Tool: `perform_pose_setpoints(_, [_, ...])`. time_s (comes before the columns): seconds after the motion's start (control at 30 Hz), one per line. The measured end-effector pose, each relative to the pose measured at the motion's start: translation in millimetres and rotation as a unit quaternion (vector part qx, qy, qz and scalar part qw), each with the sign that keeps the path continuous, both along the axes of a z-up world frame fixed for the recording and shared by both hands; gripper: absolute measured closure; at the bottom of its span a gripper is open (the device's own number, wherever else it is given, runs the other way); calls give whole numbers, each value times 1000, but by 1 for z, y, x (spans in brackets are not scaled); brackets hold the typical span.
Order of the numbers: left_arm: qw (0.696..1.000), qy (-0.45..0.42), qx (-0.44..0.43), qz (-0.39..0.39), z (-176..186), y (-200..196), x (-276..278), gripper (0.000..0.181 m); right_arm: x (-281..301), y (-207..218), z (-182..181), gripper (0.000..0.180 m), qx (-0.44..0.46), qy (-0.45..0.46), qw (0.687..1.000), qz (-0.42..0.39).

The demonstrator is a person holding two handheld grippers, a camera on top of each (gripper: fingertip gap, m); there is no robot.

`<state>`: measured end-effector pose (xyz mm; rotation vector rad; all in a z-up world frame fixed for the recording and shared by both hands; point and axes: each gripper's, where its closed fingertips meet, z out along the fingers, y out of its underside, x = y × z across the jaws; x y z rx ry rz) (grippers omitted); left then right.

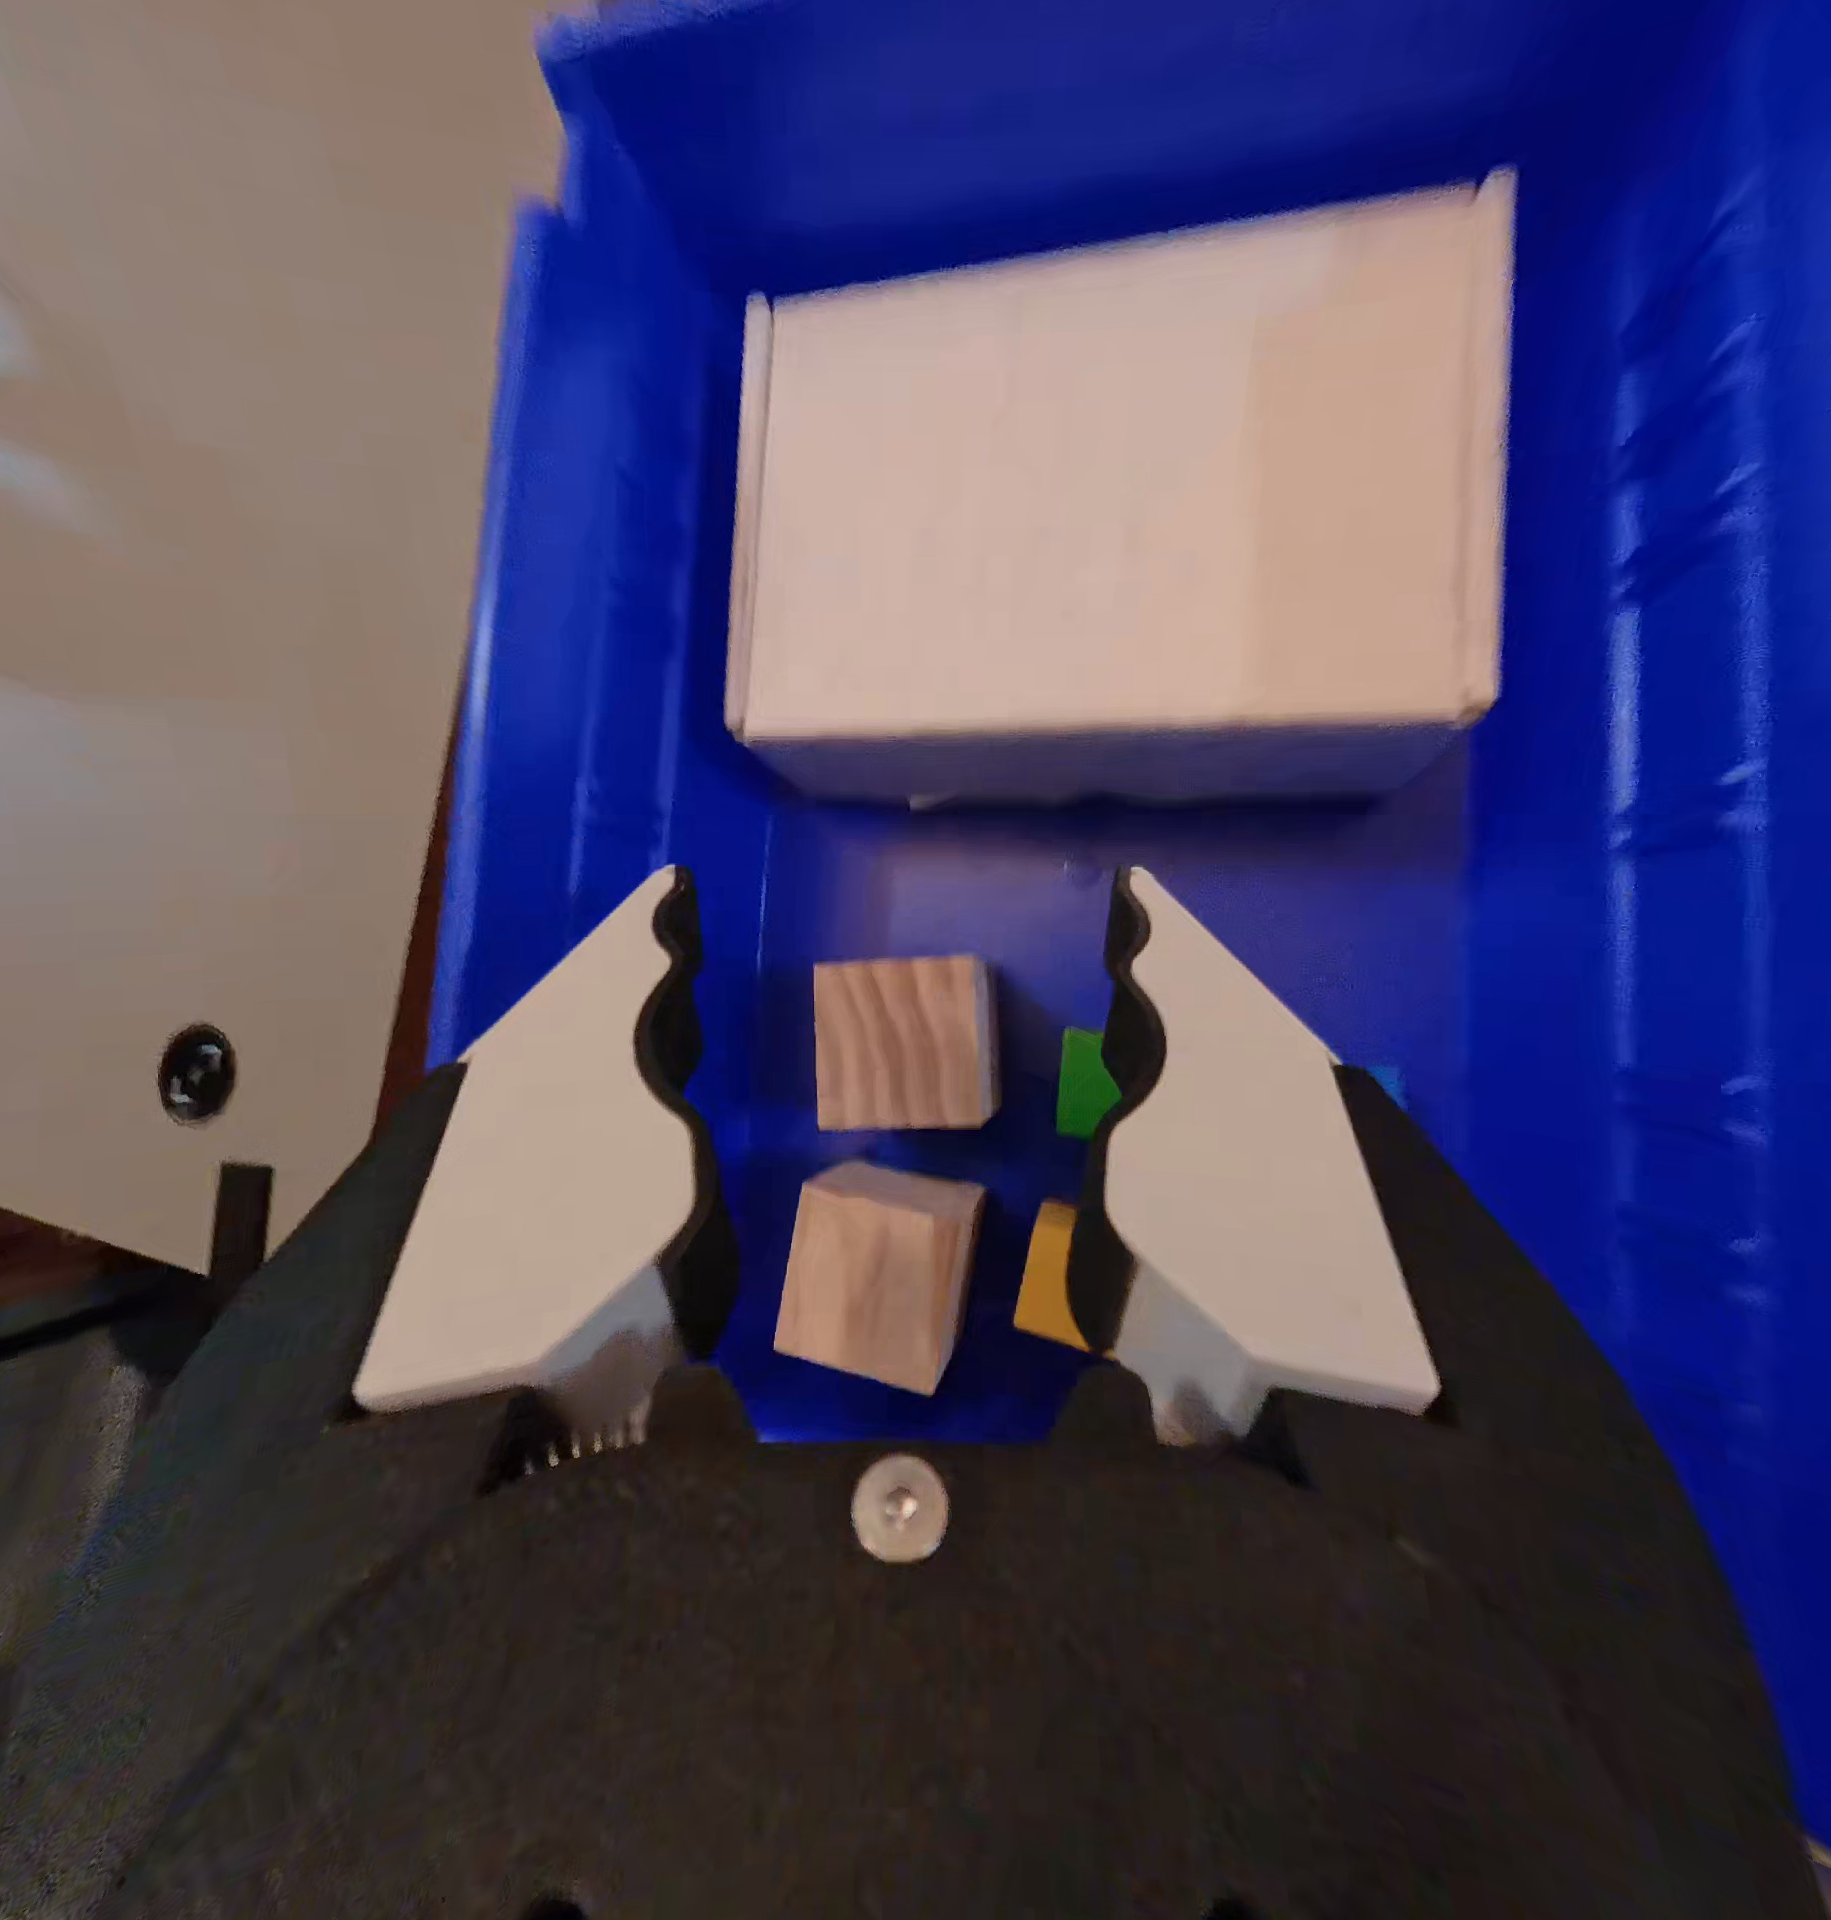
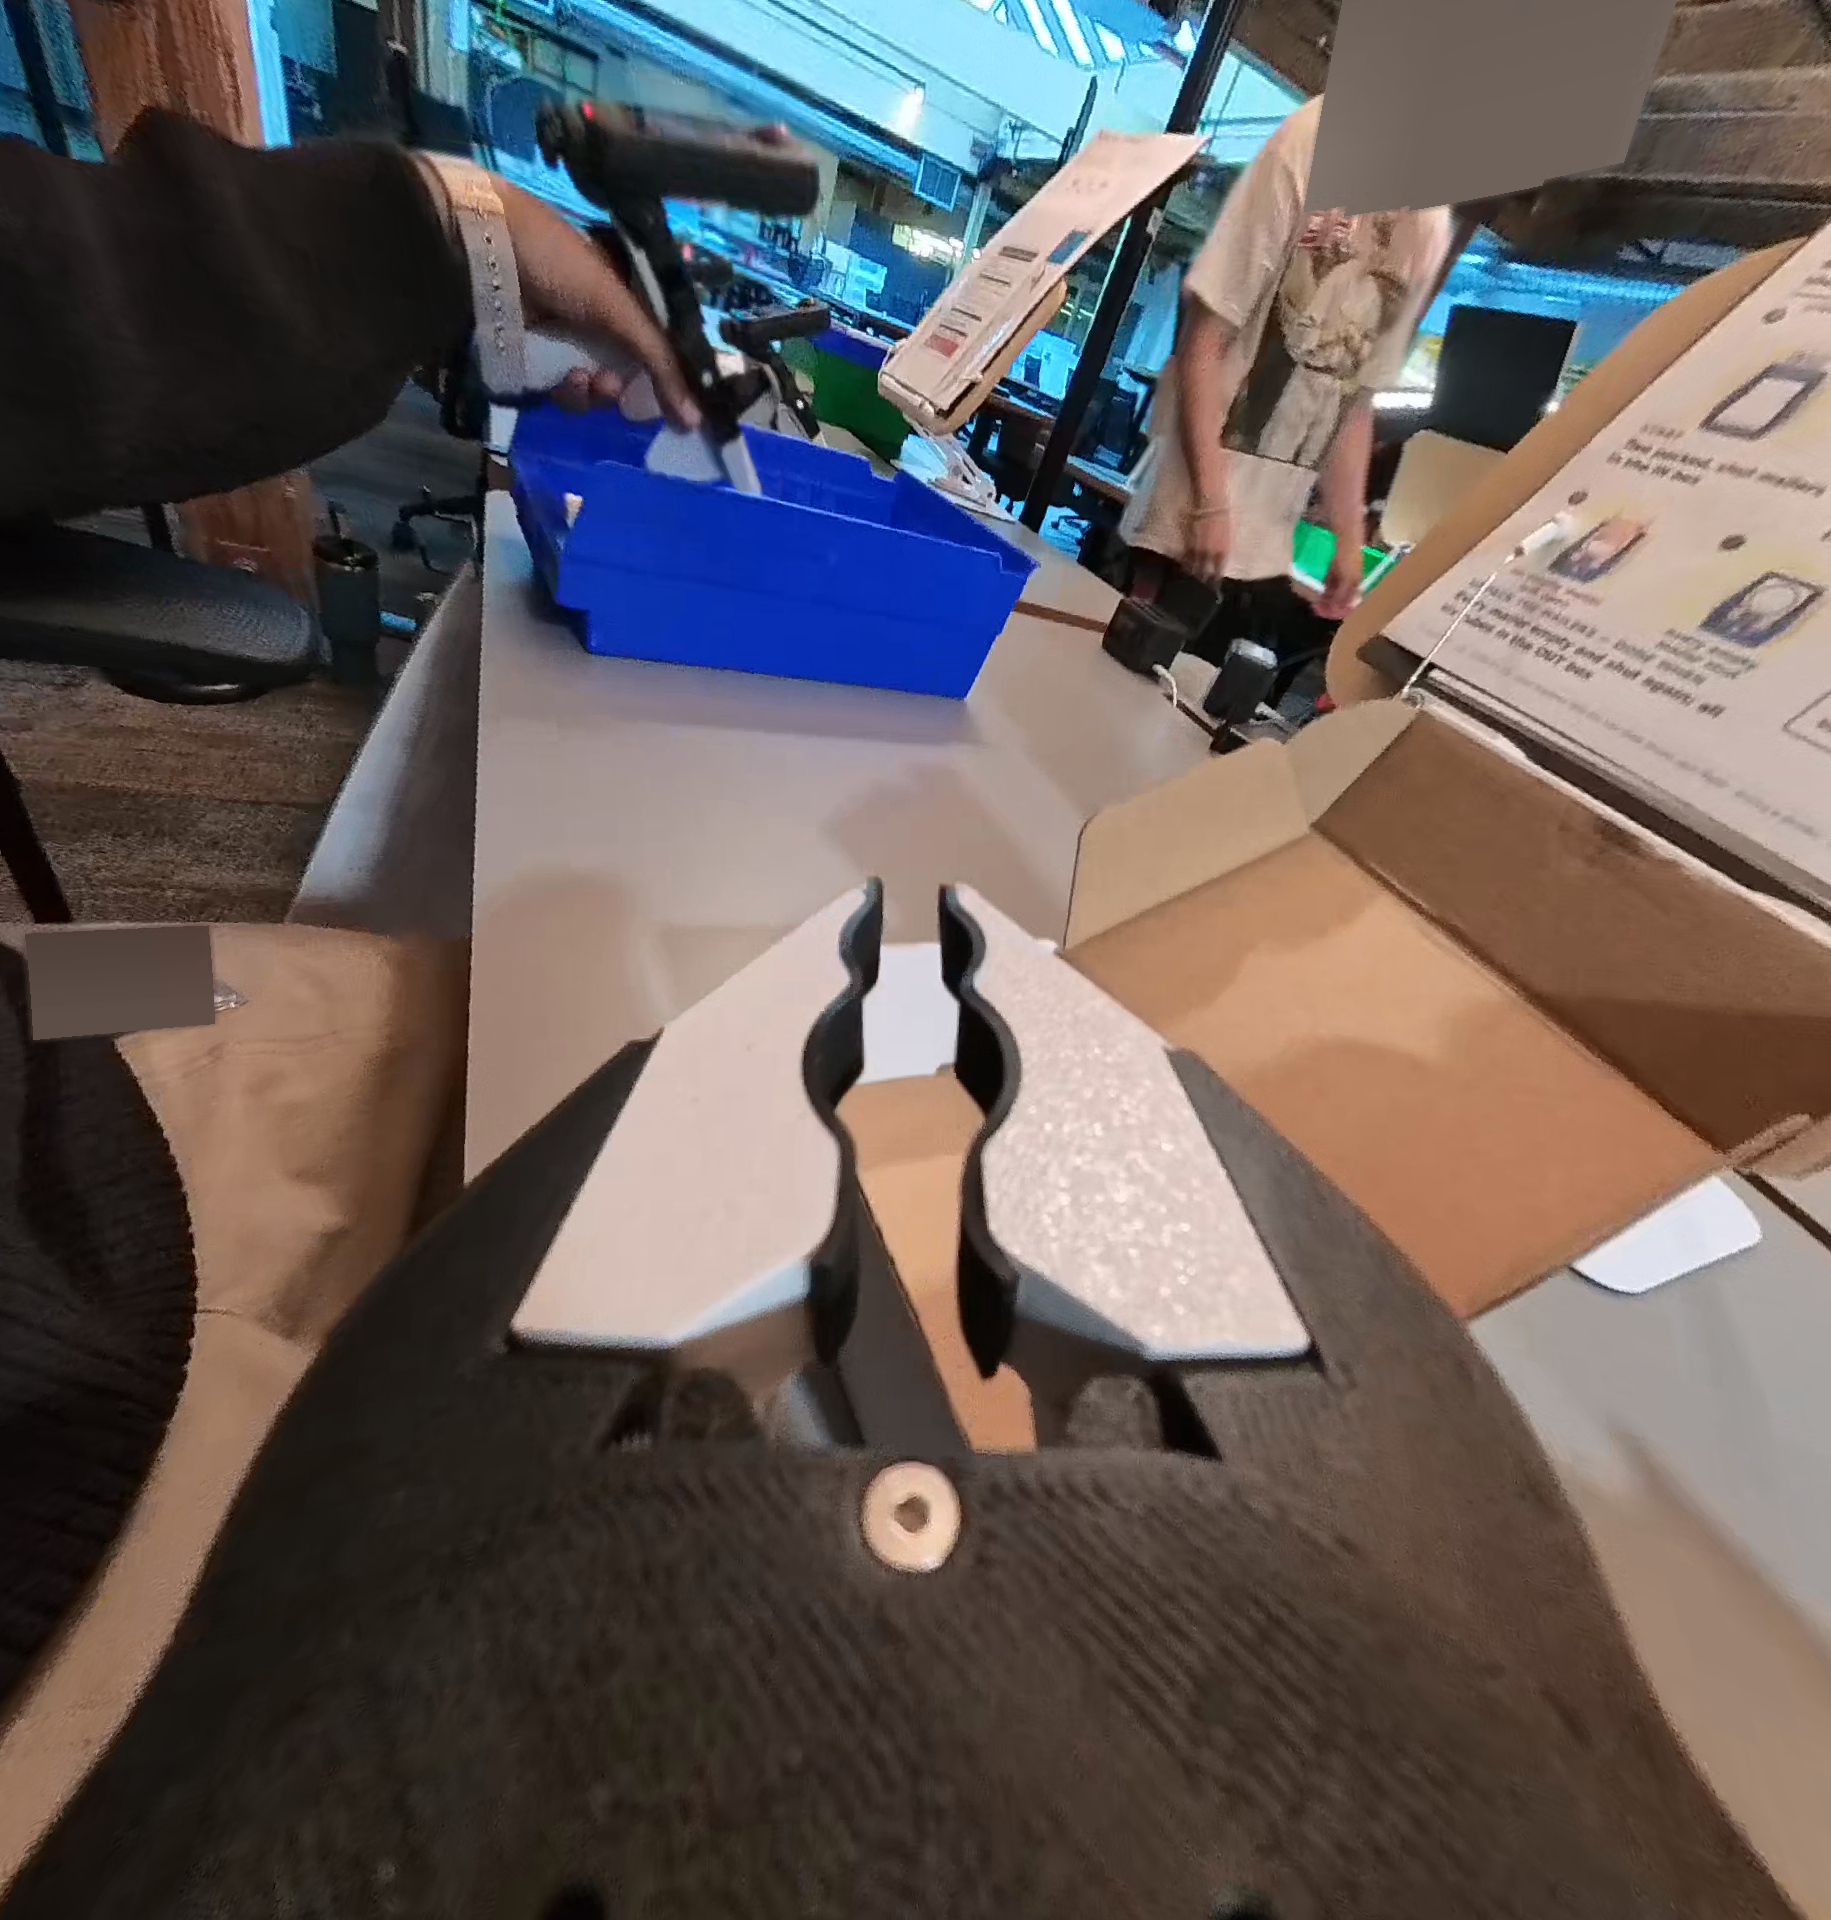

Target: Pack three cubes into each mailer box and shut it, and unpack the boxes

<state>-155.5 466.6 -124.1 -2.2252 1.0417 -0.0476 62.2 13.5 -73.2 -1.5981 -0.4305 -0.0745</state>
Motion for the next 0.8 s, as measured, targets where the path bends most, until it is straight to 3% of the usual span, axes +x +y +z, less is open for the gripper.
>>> perform_pose_setpoints(0.13, [998, 33, -42, 10, -34, -3, -21, 105, -4, 8, 2, 171, 6, -11, 1000, 7])
perform_pose_setpoints(0.17, [998, 42, -48, 13, -41, -3, -26, 111, -4, 10, 2, 171, 7, -16, 1000, 7])
perform_pose_setpoints(0.23, [998, 46, -49, 11, -46, -3, -27, 139, -5, 13, 1, 171, 7, -24, 1000, 7])
perform_pose_setpoints(0.33, [1000, 23, 2, 2, -10, -2, -19, 139, -5, 15, 0, 170, 5, -28, 1000, 5])
perform_pose_setpoints(0.43, [996, -31, 79, -24, 57, -16, 3, 139, -3, 15, -2, 172, 4, -30, 1000, 3])
perform_pose_setpoints(0.53, [981, -99, 127, -111, 117, -66, 47, 139, -1, 14, -1, 173, 7, -28, 1000, -1])
perform_pose_setpoints(0.6, [963, -140, 127, -193, 138, -114, 83, 139, 0, 13, -1, 174, 7, -30, 1000, -5])
perform_pose_setpoints(0.7, [926, -170, 94, -324, 142, -196, 137, 139, 2, 8, 0, 175, 9, -34, 999, -13])
perform_pose_setpoints(0.8, [878, -171, 34, -446, 122, -281, 182, 139, 6, 1, -1, 175, 7, -42, 999, -27])
